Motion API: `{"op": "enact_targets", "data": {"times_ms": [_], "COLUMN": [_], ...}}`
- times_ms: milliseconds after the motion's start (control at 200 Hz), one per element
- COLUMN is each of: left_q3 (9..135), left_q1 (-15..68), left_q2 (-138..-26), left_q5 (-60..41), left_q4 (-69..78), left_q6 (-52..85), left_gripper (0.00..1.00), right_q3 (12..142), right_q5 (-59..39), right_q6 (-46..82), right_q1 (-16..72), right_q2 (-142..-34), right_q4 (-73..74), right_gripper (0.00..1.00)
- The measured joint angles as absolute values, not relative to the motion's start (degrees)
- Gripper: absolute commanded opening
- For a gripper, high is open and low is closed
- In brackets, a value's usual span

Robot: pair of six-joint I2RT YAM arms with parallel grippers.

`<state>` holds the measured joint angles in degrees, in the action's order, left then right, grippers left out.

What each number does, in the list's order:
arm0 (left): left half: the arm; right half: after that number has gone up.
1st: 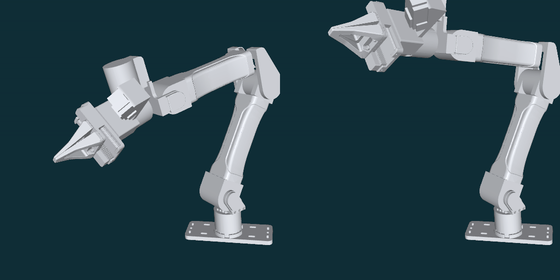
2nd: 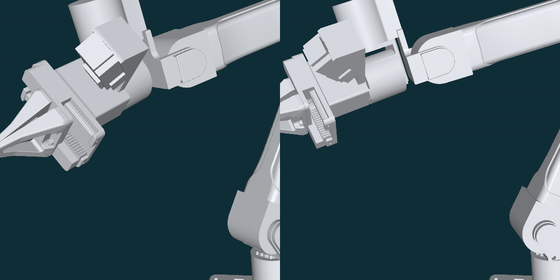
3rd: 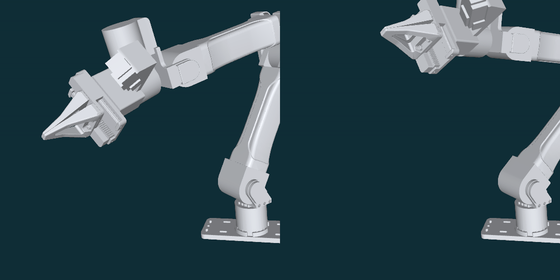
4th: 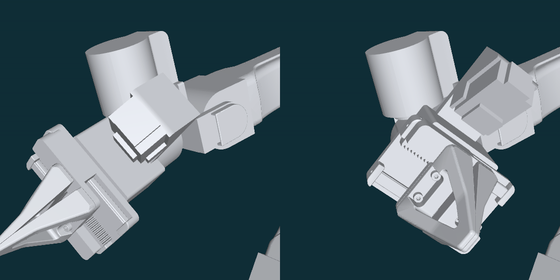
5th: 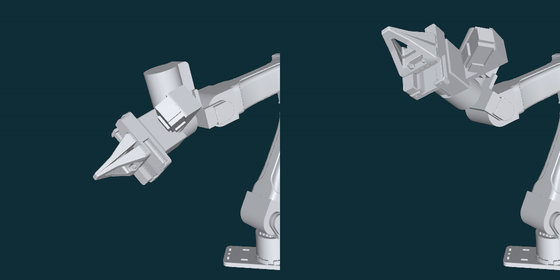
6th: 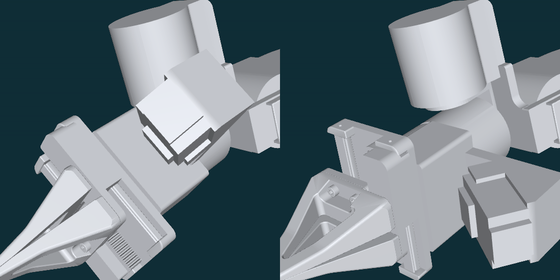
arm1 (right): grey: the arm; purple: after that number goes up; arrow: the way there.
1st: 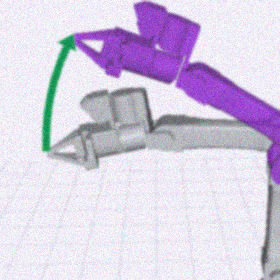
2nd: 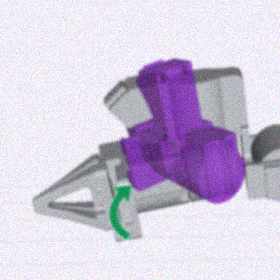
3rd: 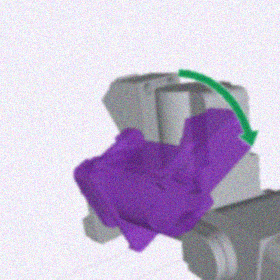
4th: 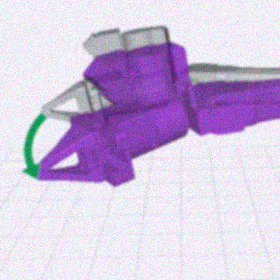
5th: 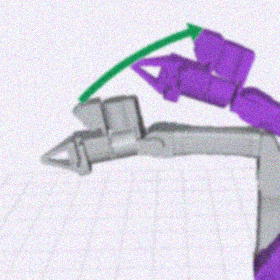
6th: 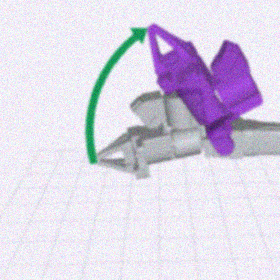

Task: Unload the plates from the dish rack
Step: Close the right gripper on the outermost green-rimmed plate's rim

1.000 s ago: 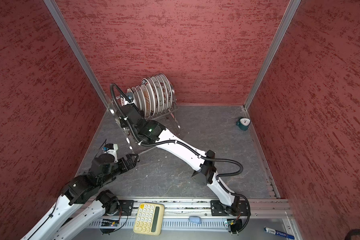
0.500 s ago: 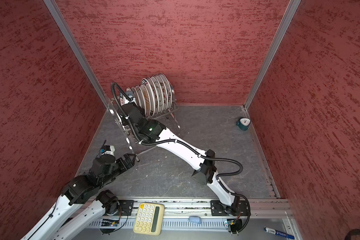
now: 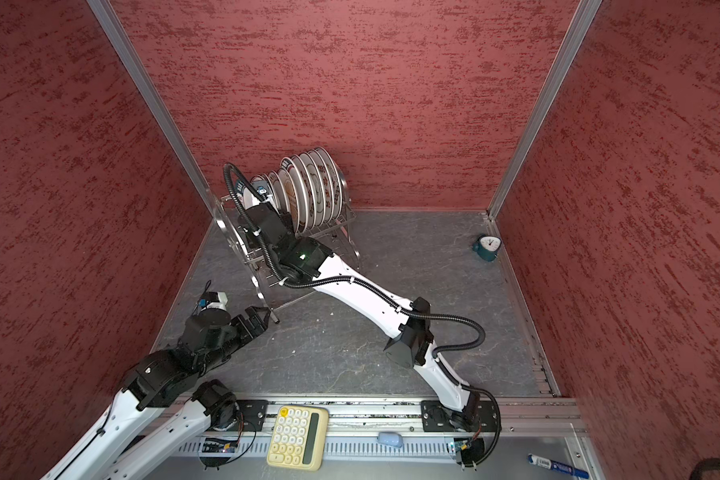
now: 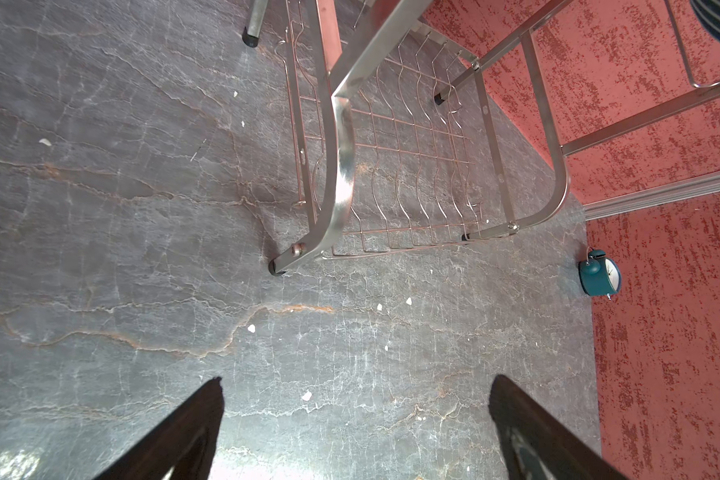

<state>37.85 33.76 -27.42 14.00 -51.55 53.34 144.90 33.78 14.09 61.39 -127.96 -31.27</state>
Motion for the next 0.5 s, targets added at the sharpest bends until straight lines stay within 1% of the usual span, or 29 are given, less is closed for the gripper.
{"op": "enact_targets", "data": {"times_ms": [291, 386, 501], "left_q3": [38.8, 38.8, 38.9], "left_q1": [33.7, 33.6, 33.6], "left_q2": [-28.2, -28.2, -28.2], "left_q5": [14.1, 14.2, 14.4], "left_q4": [-51.7, -51.8, -51.9], "left_q6": [53.3, 53.0, 51.7], "left_gripper": [0.99, 0.99, 0.99], "right_q3": [144.6, 144.6, 144.6], "right_q5": [38.8, 40.4, 41.6], "right_q6": [11.2, 9.9, 8.7], "right_q1": [63.1, 63.8, 64.7], "right_q2": [-128.0, -128.0, -128.0], "right_q4": [-30.2, -29.0, -26.2], "right_gripper": [0.03, 0.00, 0.00]}}
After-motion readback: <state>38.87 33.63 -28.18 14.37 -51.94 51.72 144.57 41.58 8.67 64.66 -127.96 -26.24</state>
